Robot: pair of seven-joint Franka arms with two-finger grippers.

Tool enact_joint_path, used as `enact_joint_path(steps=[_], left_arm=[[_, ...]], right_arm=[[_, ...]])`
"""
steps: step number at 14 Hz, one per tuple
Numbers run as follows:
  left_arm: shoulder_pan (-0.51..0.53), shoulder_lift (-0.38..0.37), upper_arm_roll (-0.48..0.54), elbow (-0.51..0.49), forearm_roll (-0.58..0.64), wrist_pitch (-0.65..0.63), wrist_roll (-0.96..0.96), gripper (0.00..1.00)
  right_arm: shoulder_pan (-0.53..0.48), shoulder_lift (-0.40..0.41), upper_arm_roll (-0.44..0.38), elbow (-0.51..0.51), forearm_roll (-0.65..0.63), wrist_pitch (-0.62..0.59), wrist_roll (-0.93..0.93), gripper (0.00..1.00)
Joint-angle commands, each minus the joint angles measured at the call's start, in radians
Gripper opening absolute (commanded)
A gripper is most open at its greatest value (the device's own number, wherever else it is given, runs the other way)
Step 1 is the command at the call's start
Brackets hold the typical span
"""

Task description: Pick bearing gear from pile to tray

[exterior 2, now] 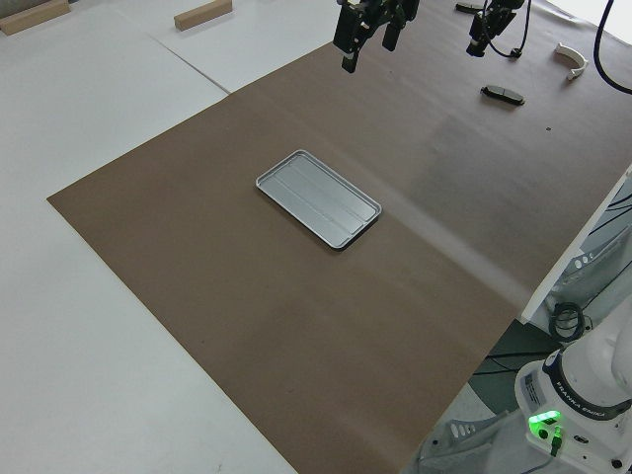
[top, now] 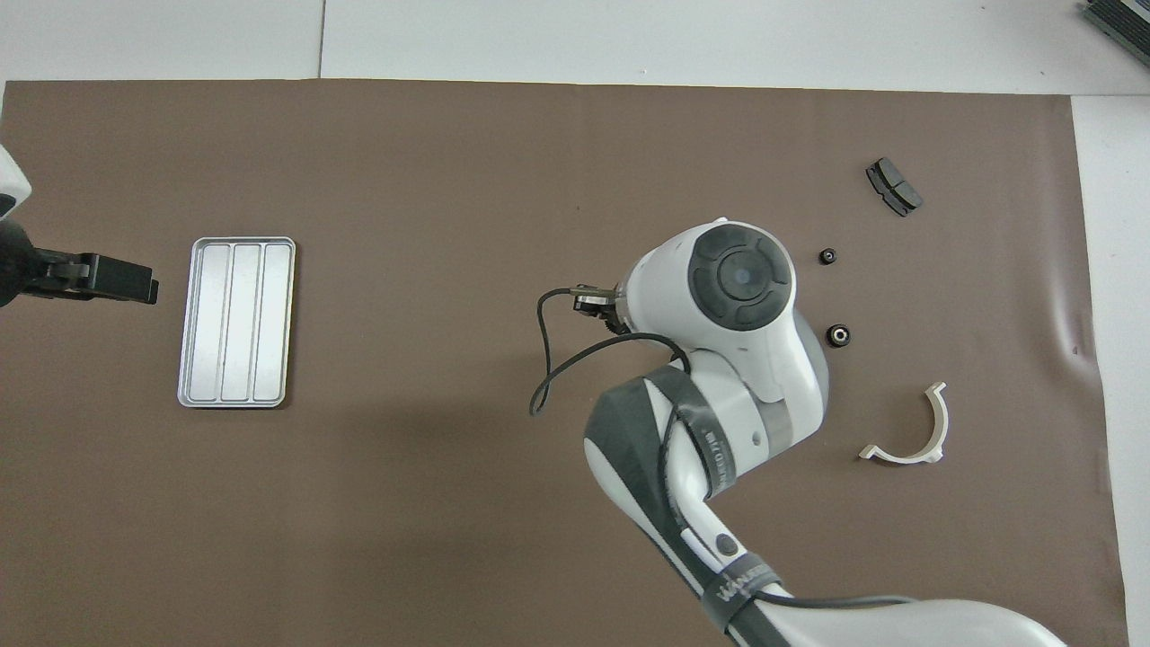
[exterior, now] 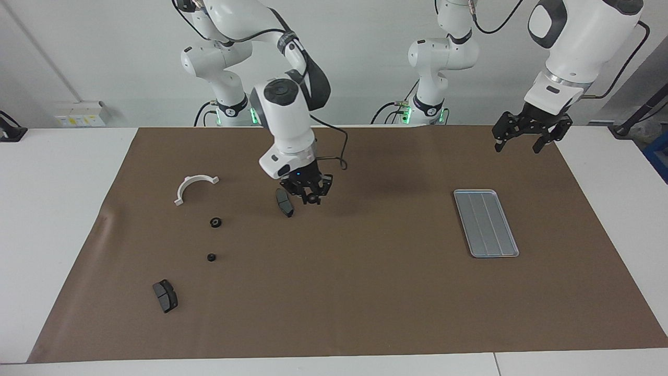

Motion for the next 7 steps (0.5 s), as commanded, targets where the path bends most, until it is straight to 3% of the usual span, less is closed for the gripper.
enact_joint_path(steps=[1,4,7], left_arm=[[-0.001,-0.021,0.001,-0.024,0.012,0.005,0.000,1.00],[-0.001,-0.021,0.001,-0.024,0.012,0.005,-0.001,1.00],[-0.013,-0.023,0.000,-0.024,0.012,-0.009,0.000,1.00]], right_arm=[[0.058,0.055,-0.006,0.018,-0.022,0.046,0.102,0.00],[0.146,0.155,-0.006,0.019,-0.116,0.147,0.267,0.00],[0.166,0.169,-0.006,0.012,-0.142,0.165,0.306,0.00]])
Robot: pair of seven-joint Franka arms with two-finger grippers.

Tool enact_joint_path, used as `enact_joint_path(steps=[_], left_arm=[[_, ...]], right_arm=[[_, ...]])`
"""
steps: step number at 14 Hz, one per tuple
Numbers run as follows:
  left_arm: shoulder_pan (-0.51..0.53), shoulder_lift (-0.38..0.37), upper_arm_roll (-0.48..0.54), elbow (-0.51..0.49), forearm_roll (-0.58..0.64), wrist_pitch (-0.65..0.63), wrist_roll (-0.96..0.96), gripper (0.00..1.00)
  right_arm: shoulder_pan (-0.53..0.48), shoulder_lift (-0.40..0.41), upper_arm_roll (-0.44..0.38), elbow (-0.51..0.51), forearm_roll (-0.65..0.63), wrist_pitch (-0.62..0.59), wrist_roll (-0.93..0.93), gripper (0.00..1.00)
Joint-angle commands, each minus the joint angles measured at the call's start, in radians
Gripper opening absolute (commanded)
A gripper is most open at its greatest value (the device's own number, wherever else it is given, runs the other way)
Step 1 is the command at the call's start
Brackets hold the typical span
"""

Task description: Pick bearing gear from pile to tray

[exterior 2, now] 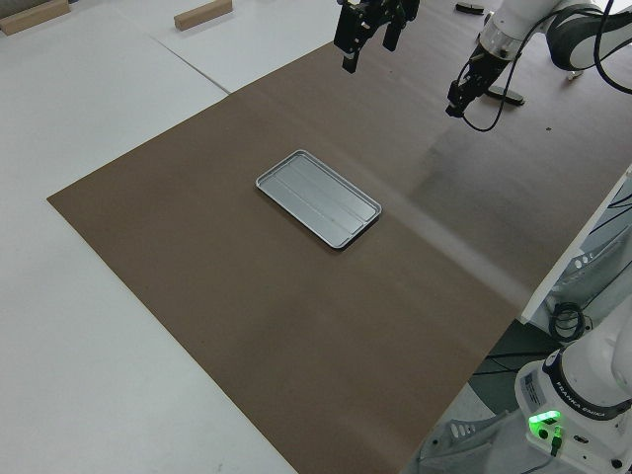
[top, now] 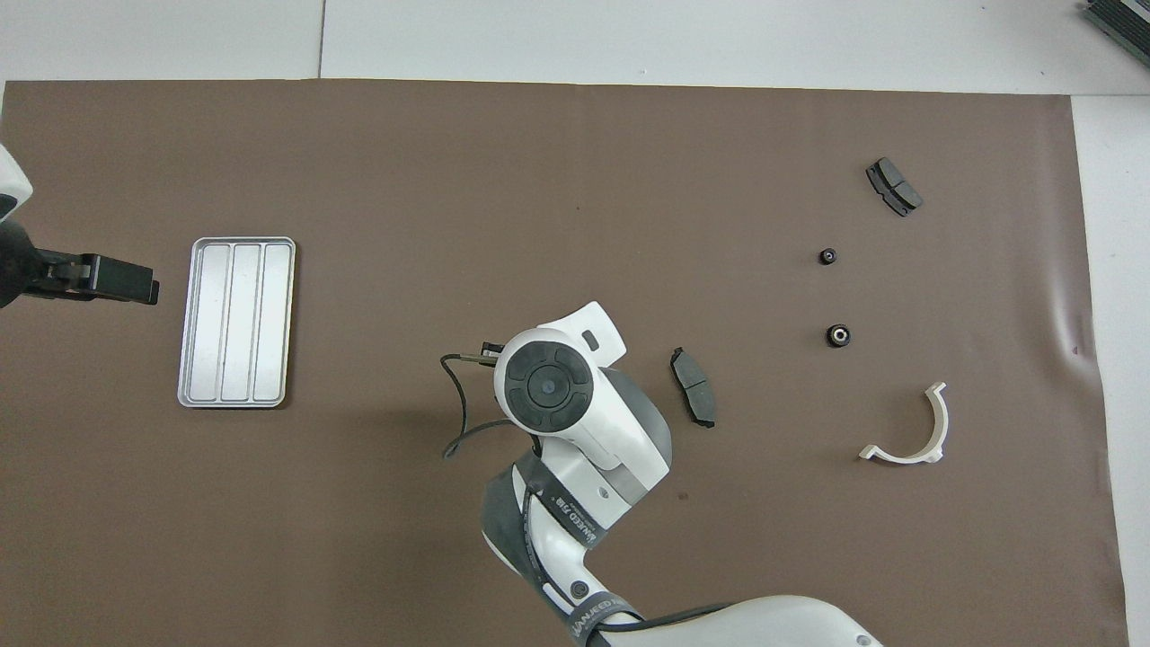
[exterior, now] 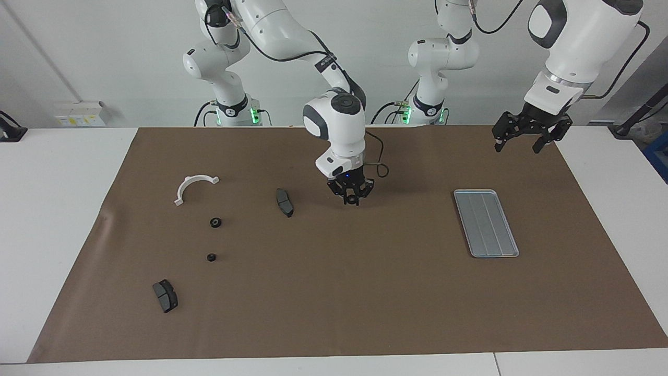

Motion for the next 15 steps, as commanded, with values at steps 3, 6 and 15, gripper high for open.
enact_joint_path(steps=[3,6,15], left_arm=[[-0.012,-0.023,0.003,-0.019,0.012,0.002,0.000,1.00],[-0.009,-0.023,0.005,-0.018,0.012,0.008,-0.012,1.00],[-0.274,0.101,-0.003,0.008,-0.006,0.120,-0.399,1.00]], right_arm=[[0.018,0.033,-0.005,0.006,-0.026,0.018,0.028,0.09],[0.018,0.033,-0.007,0.009,-0.031,0.011,0.029,1.00],[-0.244,-0.201,-0.053,0.002,-0.057,-0.188,-0.326,1.00]])
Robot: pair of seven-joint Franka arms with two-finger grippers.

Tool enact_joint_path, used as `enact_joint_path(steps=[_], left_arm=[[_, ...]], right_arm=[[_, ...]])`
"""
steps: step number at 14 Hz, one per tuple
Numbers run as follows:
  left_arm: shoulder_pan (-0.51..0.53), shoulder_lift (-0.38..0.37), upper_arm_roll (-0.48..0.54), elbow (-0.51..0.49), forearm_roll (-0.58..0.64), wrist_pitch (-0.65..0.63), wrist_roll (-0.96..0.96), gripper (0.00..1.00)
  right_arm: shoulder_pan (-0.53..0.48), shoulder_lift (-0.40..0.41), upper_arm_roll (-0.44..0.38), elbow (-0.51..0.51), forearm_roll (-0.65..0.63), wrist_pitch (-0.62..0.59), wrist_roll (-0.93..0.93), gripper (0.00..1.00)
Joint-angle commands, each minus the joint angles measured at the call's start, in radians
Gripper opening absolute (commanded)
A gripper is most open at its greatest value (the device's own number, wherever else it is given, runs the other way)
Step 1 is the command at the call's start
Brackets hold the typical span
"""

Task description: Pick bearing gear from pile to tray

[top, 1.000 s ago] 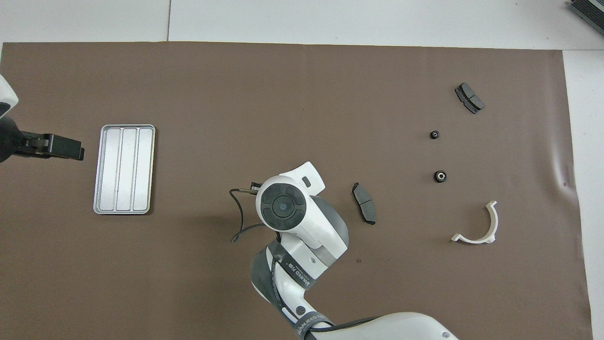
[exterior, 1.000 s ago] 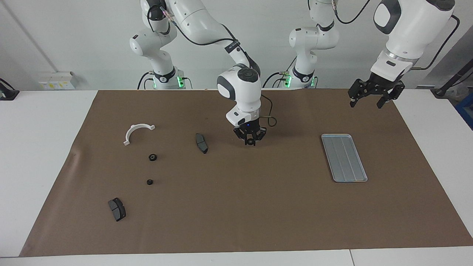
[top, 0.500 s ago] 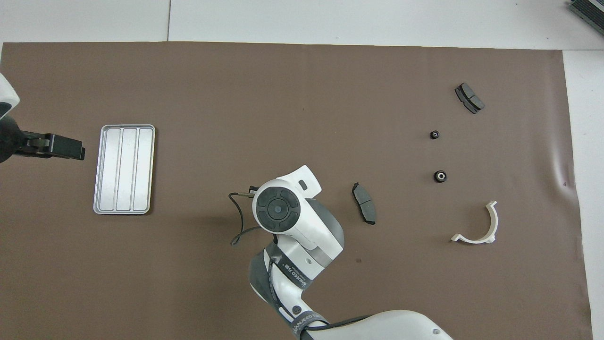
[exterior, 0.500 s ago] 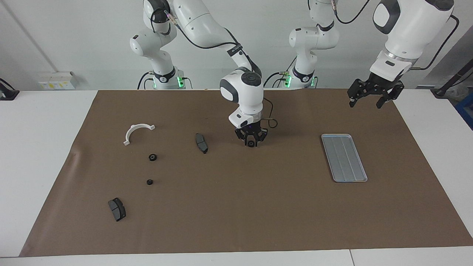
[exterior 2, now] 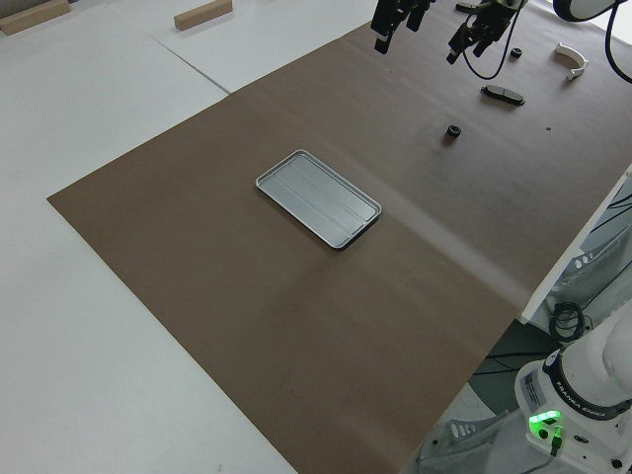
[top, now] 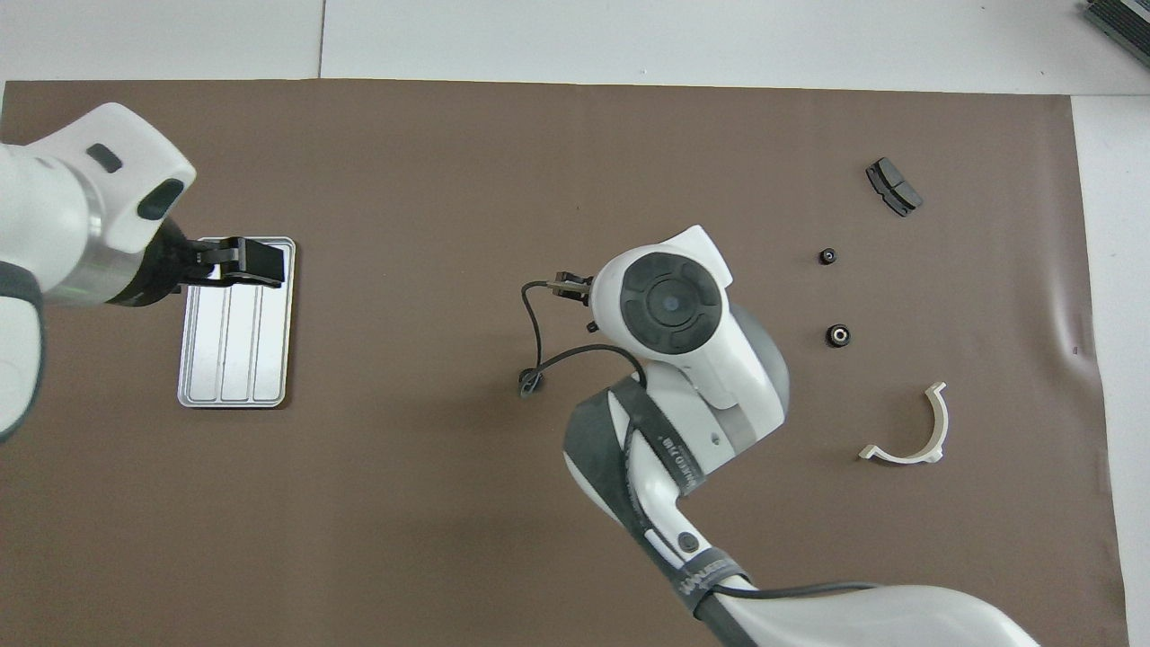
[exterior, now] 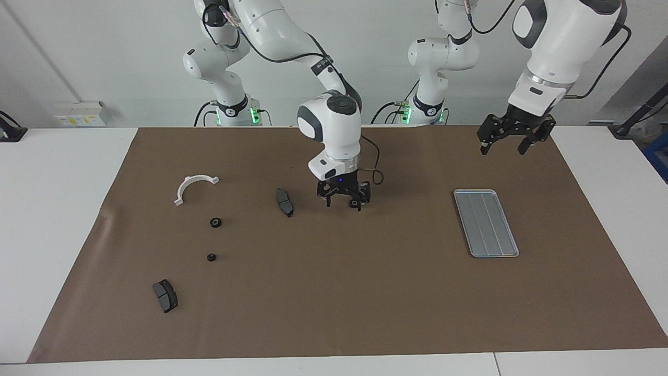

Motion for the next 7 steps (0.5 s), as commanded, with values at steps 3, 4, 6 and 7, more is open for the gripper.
enact_joint_path(steps=[3,4,6,7], left_arm=[[-0.199,0.184,0.016,0.079,0.000,0.077,-0.240,1.00],[-0.228,0.197,0.014,0.070,-0.001,0.125,-0.260,1.00],[-0.284,0.253,0.016,0.056,0.003,0.174,-0.301,1.00],[-0.319,0.305,0.017,0.056,0.011,0.205,-0.344,1.00]], right_arm=[[-0.214,-0.070,0.015,-0.035,-0.017,-0.083,-0.398,1.00],[-0.250,-0.075,0.015,-0.053,-0.007,-0.082,-0.497,1.00],[-0.323,-0.094,0.016,-0.110,0.014,-0.068,-0.702,1.00],[-0.347,-0.099,0.016,-0.138,0.037,-0.059,-0.785,1.00]])
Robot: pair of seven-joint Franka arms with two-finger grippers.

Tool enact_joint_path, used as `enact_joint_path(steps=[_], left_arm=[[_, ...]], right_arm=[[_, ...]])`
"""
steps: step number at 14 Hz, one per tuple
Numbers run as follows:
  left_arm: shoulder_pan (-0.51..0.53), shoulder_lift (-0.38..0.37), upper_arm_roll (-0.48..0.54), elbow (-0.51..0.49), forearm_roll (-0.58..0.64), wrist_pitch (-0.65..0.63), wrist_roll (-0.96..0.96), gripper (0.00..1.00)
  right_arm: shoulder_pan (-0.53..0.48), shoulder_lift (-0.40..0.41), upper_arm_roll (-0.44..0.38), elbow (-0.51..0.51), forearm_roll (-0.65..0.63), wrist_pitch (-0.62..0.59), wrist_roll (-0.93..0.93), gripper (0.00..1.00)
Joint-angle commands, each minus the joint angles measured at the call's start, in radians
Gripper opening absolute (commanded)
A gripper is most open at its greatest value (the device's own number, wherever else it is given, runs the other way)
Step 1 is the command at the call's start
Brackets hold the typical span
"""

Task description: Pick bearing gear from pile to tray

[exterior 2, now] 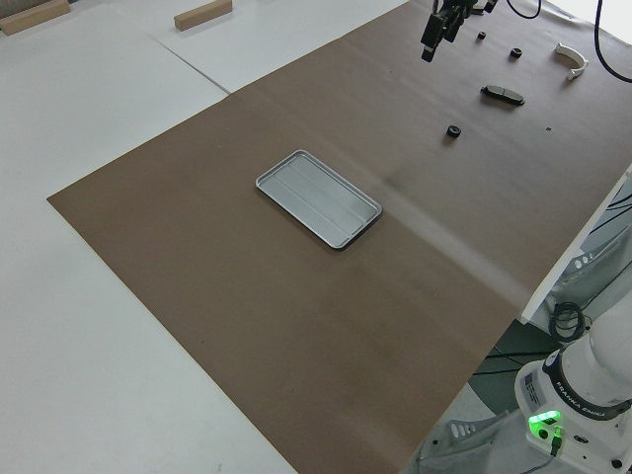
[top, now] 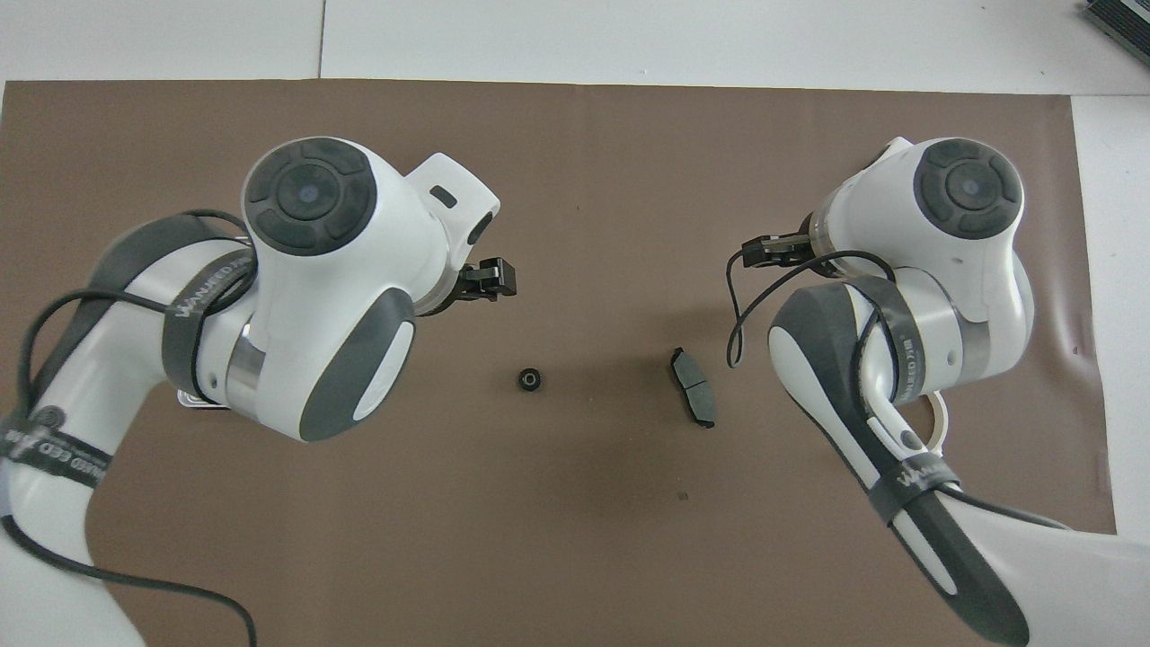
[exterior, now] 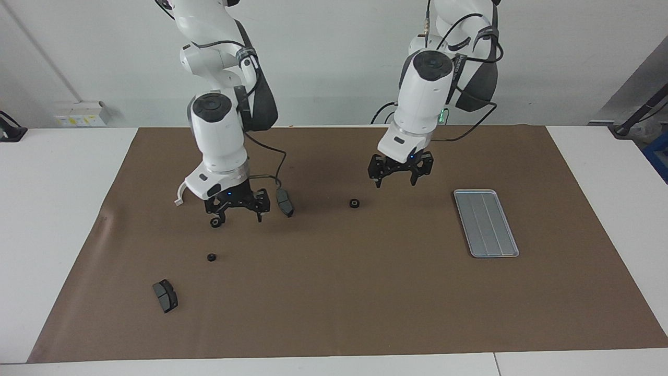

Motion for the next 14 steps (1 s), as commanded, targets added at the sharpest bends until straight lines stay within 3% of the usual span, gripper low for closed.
enact_joint_path(steps=[1,3,7,14], left_arm=[[-0.087,0.118,0.021,0.016,0.022,0.091,-0.103,1.00],[-0.113,0.177,0.021,-0.028,0.031,0.208,-0.156,1.00],[-0.150,0.140,0.019,-0.254,0.033,0.418,-0.197,1.00],[-0.154,0.114,0.014,-0.311,0.031,0.411,-0.251,1.00]], right_arm=[[-0.077,-0.047,0.017,-0.111,0.056,0.046,-0.243,1.00],[-0.139,-0.051,0.017,-0.177,0.114,0.108,-0.421,1.00],[-0.182,-0.054,0.017,-0.307,0.157,0.229,-0.572,1.00],[-0.169,-0.066,0.015,-0.422,0.159,0.324,-0.572,0.99]])
